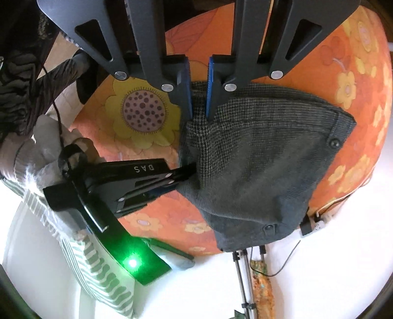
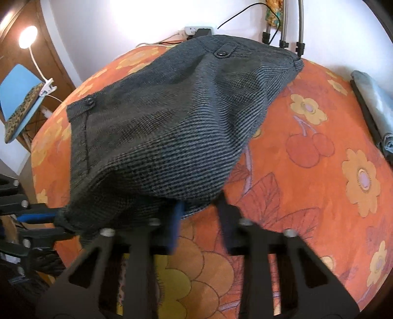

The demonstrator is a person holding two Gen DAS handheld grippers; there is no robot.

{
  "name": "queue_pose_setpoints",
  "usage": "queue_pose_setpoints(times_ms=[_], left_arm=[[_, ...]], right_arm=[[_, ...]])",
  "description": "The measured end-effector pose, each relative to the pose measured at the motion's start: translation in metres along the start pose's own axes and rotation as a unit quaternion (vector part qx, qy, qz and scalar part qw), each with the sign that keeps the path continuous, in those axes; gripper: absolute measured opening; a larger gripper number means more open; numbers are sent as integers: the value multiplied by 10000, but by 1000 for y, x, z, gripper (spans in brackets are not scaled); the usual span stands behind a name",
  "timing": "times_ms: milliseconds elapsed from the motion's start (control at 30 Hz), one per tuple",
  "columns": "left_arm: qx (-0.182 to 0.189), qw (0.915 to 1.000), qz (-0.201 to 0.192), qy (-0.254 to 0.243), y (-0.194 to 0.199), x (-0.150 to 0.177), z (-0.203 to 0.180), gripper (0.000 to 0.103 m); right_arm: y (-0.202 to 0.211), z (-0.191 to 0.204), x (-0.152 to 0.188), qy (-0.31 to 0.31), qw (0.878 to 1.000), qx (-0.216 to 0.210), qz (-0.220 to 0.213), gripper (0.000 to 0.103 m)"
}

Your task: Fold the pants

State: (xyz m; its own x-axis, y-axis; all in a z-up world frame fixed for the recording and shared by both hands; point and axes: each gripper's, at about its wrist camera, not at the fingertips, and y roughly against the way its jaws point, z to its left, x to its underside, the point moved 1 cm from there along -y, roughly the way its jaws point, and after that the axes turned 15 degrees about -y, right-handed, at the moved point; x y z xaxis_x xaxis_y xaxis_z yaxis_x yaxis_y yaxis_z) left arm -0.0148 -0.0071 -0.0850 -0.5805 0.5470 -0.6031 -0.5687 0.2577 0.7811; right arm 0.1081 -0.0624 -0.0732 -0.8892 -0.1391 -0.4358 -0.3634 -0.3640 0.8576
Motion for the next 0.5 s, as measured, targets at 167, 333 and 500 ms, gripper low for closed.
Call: queue_pose_setpoints(times_ms=[167, 333, 500], left_arm=[[27, 9994, -293, 155, 23, 0, 12, 5], [461, 9986, -76, 240, 13, 11, 3, 4], [669, 9977, 2, 146, 13, 15, -2, 4]], right_arm=[[21, -3, -5, 25, 9996, -176, -238, 11], [16, 3, 6, 597, 9975, 288, -231, 10], [20, 2, 14, 806, 9965, 220, -1, 10]])
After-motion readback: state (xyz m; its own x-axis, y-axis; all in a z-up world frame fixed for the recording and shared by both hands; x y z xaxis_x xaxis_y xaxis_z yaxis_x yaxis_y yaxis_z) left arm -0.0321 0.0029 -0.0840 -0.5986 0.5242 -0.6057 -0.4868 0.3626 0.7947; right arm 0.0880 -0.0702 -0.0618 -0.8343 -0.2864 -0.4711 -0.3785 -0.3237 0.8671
